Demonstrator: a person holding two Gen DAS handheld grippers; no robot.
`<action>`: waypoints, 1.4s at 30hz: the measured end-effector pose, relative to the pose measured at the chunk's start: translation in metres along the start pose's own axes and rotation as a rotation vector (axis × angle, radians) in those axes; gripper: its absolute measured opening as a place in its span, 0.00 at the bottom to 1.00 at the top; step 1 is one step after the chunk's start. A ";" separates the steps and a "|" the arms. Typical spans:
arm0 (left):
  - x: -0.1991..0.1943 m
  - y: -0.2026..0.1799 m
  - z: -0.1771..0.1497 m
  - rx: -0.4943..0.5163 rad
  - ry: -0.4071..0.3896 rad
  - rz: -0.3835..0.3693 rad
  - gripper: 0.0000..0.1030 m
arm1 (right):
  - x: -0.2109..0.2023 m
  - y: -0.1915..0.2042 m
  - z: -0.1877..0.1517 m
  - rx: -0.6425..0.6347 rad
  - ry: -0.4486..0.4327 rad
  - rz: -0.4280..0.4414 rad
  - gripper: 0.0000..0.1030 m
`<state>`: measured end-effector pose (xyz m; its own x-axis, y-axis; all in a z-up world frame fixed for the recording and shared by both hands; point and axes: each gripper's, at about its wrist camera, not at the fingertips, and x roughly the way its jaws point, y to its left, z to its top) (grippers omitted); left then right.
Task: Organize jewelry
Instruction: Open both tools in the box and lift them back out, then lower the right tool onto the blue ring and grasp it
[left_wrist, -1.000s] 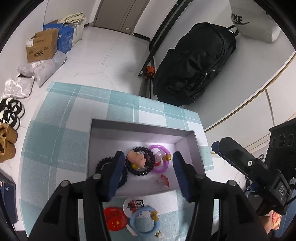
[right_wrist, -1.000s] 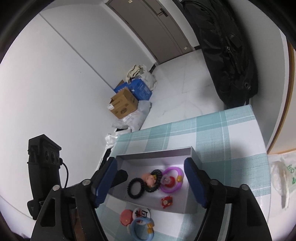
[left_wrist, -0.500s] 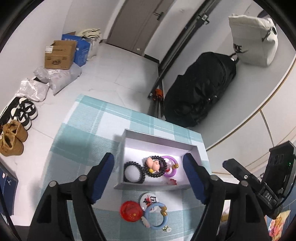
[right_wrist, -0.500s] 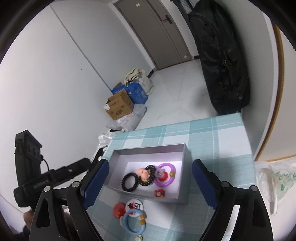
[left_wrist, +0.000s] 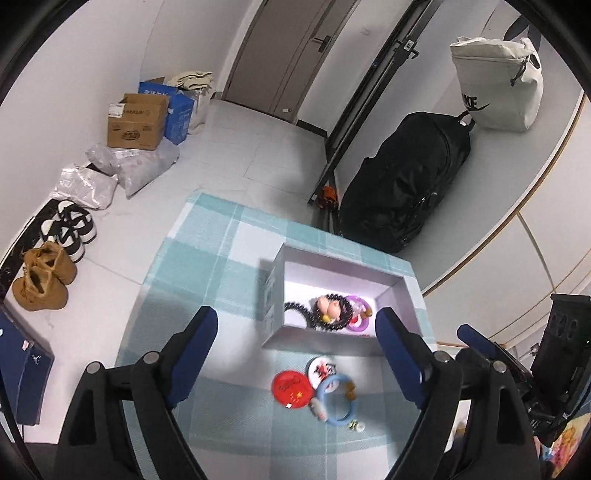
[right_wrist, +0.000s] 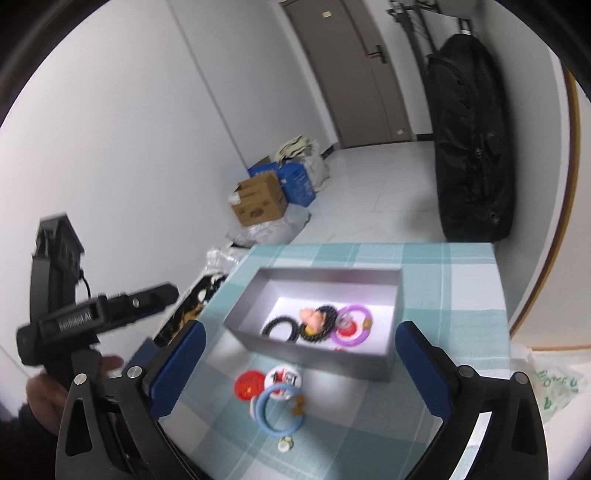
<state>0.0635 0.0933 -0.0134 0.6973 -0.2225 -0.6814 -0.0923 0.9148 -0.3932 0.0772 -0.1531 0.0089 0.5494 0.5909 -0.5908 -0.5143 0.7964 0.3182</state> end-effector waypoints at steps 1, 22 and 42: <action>-0.001 0.001 -0.003 -0.002 0.003 -0.002 0.82 | 0.002 0.002 -0.002 -0.004 0.011 0.002 1.00; -0.029 0.027 -0.012 -0.043 -0.047 -0.075 0.98 | 0.071 0.022 -0.054 -0.085 0.334 -0.038 1.00; -0.035 0.034 -0.011 -0.048 -0.051 -0.157 0.99 | 0.107 0.044 -0.067 -0.261 0.410 -0.165 0.76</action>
<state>0.0284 0.1289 -0.0098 0.7412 -0.3429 -0.5771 -0.0124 0.8525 -0.5225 0.0691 -0.0639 -0.0903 0.3603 0.3191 -0.8766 -0.6185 0.7851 0.0315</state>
